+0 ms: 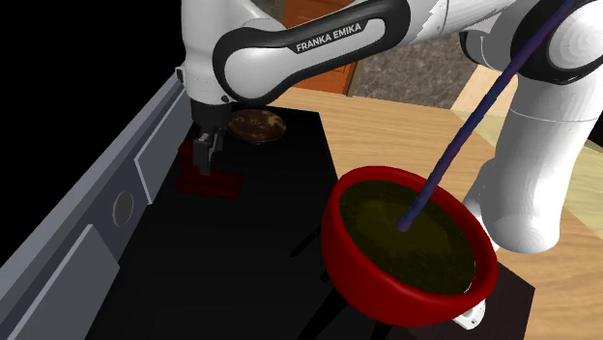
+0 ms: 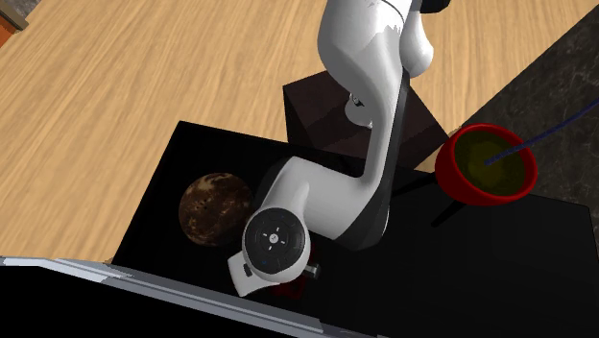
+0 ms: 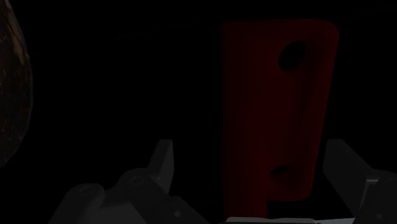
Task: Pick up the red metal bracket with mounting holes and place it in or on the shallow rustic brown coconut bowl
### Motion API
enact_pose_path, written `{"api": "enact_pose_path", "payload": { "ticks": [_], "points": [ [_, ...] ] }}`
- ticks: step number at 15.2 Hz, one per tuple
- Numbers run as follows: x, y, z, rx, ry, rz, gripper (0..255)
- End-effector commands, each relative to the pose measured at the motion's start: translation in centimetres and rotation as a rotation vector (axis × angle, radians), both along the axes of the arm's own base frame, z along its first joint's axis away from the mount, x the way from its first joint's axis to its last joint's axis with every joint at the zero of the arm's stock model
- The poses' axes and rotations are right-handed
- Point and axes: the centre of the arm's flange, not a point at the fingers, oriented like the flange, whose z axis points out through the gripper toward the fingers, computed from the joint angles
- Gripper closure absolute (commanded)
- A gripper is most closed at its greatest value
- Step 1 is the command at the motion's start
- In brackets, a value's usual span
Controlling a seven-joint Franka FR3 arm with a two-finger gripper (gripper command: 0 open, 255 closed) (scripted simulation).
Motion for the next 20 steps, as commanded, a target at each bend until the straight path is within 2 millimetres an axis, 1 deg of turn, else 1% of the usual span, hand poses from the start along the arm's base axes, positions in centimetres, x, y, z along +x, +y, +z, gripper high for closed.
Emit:
{"api": "enact_pose_path", "payload": {
  "ticks": [1,10,20],
  "points": [
    [0.0,0.0,0.0,0.000,0.000,0.000,255],
    [0.0,0.0,0.0,0.000,0.000,0.000,255],
    [0.0,0.0,5.3,0.000,0.000,0.000,255]
  ]
}}
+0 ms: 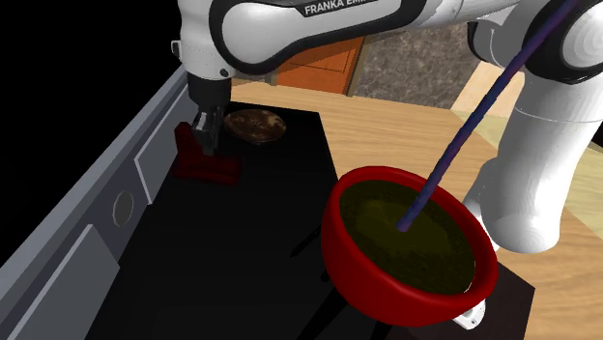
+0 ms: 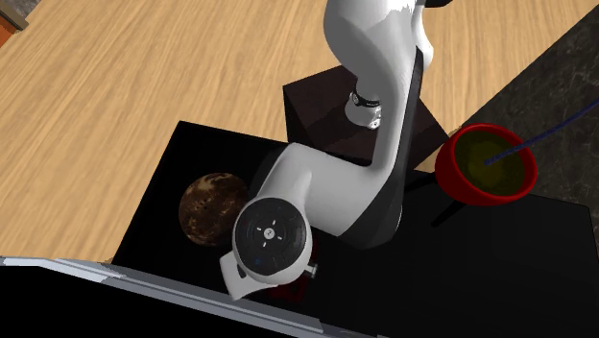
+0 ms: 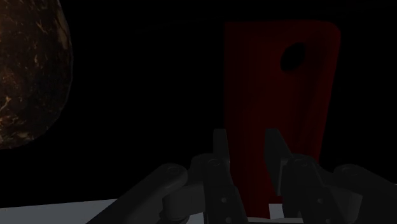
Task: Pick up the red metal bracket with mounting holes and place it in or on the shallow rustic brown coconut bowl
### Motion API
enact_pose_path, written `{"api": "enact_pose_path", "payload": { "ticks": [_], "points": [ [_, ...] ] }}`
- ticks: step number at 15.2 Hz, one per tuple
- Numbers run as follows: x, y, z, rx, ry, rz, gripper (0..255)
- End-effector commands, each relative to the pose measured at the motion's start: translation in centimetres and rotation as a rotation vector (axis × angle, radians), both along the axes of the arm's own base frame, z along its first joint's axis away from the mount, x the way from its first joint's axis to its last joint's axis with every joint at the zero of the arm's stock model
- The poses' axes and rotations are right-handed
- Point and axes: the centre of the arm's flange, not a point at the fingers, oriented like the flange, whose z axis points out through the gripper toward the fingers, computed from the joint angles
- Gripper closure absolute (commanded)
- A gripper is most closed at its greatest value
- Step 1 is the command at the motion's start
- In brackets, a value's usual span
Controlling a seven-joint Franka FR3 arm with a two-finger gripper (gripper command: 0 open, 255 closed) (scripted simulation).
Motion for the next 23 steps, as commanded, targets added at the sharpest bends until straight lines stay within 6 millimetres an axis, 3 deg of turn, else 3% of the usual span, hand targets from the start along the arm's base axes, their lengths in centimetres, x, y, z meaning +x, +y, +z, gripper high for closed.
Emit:
{"api": "enact_pose_path", "payload": {
  "ticks": [1,13,23],
  "points": [
    [0.0,0.0,1.2,0.000,0.000,0.000,255],
    [0.0,0.0,7.4,0.000,0.000,0.000,255],
    [6.9,-11.3,7.8,0.000,0.000,0.000,255]
  ]
}}
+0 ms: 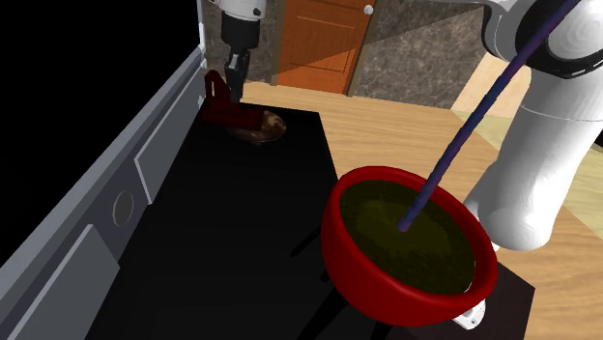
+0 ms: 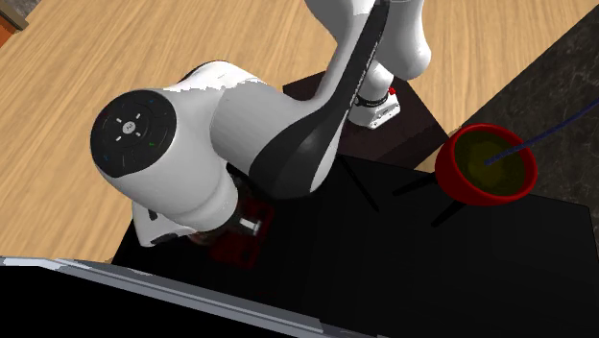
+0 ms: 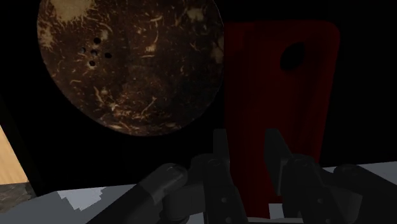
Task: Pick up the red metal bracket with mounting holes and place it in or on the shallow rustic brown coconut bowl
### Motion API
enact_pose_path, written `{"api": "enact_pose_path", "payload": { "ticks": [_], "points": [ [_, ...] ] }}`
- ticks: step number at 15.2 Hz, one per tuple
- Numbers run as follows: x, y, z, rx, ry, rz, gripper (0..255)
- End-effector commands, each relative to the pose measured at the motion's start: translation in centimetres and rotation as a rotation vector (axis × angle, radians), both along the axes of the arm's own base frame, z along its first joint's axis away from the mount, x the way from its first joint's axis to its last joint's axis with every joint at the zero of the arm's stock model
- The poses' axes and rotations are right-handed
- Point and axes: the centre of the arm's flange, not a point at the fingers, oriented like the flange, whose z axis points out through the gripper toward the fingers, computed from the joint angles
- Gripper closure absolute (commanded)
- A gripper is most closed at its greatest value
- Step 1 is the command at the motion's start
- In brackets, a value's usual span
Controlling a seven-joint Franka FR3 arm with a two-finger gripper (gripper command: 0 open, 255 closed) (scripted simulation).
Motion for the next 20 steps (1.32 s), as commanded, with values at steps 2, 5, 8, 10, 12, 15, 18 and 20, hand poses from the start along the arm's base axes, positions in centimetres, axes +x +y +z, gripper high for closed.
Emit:
{"api": "enact_pose_path", "payload": {
  "ticks": [2,5,8,10,12,15,18,20],
  "points": [
    [2.0,-3.4,0.1,0.000,-0.001,0.001,255],
    [4.1,-6.7,0.2,0.000,-0.001,0.001,255],
    [6.2,-10.1,0.3,0.000,-0.001,0.001,255],
    [6.7,-10.9,-0.2,0.000,-0.001,0.001,255],
    [6.7,-10.9,-1.2,0.000,-0.001,0.001,255],
    [6.7,-10.9,-2.8,0.000,-0.001,0.001,255],
    [6.7,-10.9,-4.4,0.000,-0.001,0.001,255],
    [6.7,-10.9,-5.5,0.000,-0.001,0.001,255]
  ]
}}
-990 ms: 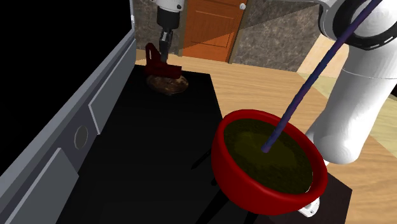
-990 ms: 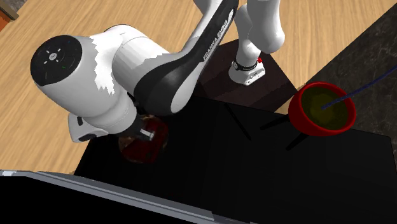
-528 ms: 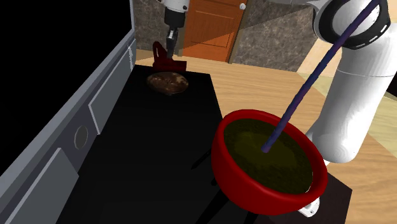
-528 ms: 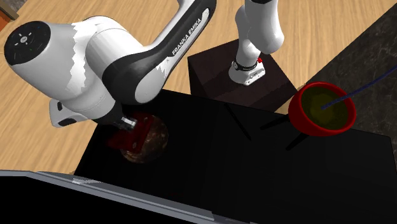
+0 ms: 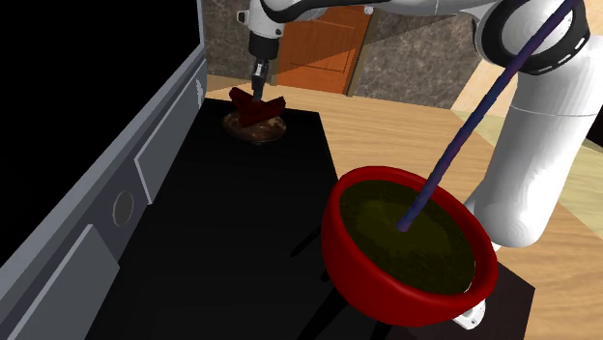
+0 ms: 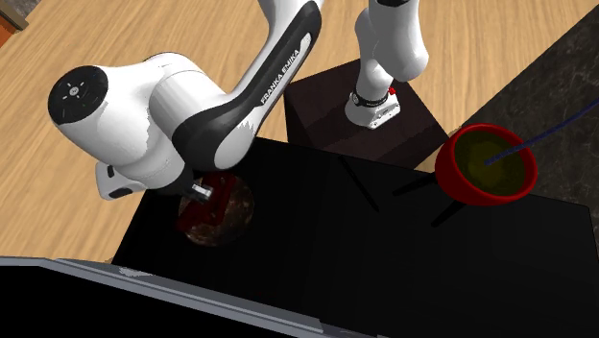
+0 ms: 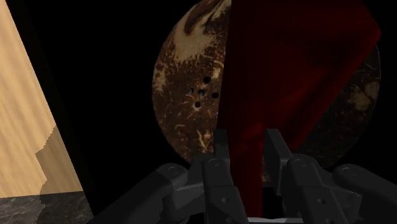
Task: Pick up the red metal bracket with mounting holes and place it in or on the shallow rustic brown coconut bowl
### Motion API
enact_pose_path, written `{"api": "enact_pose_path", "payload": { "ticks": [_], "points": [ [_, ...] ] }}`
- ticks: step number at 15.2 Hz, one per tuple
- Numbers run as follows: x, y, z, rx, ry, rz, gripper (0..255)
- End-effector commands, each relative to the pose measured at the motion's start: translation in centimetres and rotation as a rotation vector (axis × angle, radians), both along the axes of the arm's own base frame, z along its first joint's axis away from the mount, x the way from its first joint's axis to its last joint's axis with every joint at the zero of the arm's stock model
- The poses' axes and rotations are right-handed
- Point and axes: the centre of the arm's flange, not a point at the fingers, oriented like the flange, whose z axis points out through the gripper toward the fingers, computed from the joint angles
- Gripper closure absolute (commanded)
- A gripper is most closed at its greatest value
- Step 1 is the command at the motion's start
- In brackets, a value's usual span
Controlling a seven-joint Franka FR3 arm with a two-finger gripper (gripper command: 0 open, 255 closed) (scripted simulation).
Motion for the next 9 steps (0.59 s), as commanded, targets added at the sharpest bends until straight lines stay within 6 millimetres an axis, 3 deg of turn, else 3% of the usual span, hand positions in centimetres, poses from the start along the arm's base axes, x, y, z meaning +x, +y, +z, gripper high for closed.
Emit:
{"api": "enact_pose_path", "payload": {
  "ticks": [1,4,9],
  "points": [
    [0.0,0.0,-1.0,0.000,-0.001,0.000,255],
    [0.0,0.0,-2.4,0.000,-0.001,0.000,255],
    [0.0,0.0,-2.4,0.000,-0.001,0.000,255]
  ]
}}
